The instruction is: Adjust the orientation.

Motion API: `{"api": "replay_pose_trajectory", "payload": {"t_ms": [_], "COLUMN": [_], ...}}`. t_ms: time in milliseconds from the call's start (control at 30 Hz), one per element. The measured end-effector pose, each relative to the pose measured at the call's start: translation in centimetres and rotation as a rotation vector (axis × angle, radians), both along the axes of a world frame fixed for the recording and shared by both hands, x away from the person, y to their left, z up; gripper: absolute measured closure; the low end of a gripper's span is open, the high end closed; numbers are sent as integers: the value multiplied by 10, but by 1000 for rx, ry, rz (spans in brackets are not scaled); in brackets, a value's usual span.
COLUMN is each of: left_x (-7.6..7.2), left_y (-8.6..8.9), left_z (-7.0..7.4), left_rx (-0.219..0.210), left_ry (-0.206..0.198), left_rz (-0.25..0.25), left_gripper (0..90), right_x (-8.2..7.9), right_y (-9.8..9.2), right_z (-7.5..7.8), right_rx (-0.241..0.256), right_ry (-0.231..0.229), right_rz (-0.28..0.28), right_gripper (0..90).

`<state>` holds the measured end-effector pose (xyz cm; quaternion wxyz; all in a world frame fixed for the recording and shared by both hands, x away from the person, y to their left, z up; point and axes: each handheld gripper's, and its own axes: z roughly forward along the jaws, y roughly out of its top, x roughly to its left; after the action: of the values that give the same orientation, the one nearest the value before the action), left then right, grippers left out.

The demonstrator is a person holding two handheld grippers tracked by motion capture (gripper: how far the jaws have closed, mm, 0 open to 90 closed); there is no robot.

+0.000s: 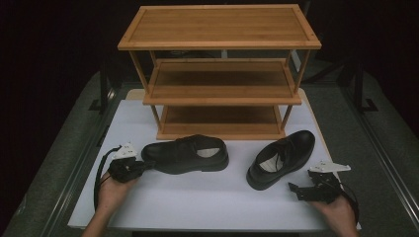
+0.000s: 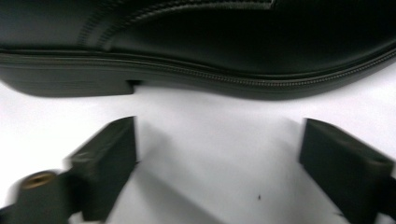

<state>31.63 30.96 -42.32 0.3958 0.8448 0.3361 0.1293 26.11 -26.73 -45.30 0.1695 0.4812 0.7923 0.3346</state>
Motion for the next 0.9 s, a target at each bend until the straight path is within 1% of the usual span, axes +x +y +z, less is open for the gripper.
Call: {"api": "replay_pose_trajectory", "payload": {"t_ms": [33, 67, 133, 167, 200, 233, 267, 300, 367, 400, 467, 500, 533, 567, 600, 633, 733, 767, 800, 900], "left_x": [0, 0, 0, 0, 0, 0, -1, -1, -1, -1, -2, -2, -4, -4, -4, -4, -4, -4, -5, -5], "left_y": [0, 0, 1, 1, 1, 1, 2, 3, 3, 4, 4, 4, 4, 4, 5, 5, 6, 6, 6, 6], "left_z": [0, 0, 0, 0, 0, 0, -1, -1, -1, 0, 1, 1, 2, 2, 2, 3, 3, 3, 4, 4], "left_rx": [0, -2, -4, -5, -5, -6, -5, -5, -10, -12, -14, -14, -16, -16, -18, -21, -24, -24, -25, -30], "left_ry": [0, 2, 5, 5, 5, 7, 11, 15, 17, 18, 16, 16, 13, 13, 11, 12, 10, 10, 9, 7], "left_rz": [0, -2, -6, -7, -7, -8, -7, -8, -6, -8, -7, -7, -5, -5, -6, -4, -1, -1, -1, 0], "left_gripper": [900, 900, 900, 900, 900, 900, 900, 900, 900, 900, 900, 900, 900, 899, 900, 899, 899, 899, 899, 899], "right_x": [0, -5, -11, -13, -13, -16, -22, -23, -26, -26, -25, -25, -24, -24, -20, -17, -6, -6, 3, 18], "right_y": [0, -2, -2, -2, -2, -2, -2, -1, 3, 6, 13, 13, 21, 21, 27, 32, 51, 51, 65, 88], "right_z": [0, 5, 10, 13, 13, 18, 29, 33, 42, 46, 55, 55, 64, 64, 73, 77, 90, 90, 97, 106], "right_rx": [0, 16, 38, 46, 46, 56, 92, 105, 141, 142, 130, 130, 135, 135, 170, 181, 173, 173, 176, 161], "right_ry": [0, 4, 7, 7, 7, 7, -4, -11, -27, -38, -62, -62, -84, -84, -95, -101, -114, -114, -122, -131], "right_rz": [0, 4, 22, 29, 29, 40, 78, 88, 133, 153, 190, 190, 216, 216, 241, 254, 305, 305, 338, 381], "right_gripper": [165, 259, 388, 424, 424, 488, 602, 661, 757, 806, 875, 875, 896, 896, 897, 897, 898, 898, 898, 898]}}
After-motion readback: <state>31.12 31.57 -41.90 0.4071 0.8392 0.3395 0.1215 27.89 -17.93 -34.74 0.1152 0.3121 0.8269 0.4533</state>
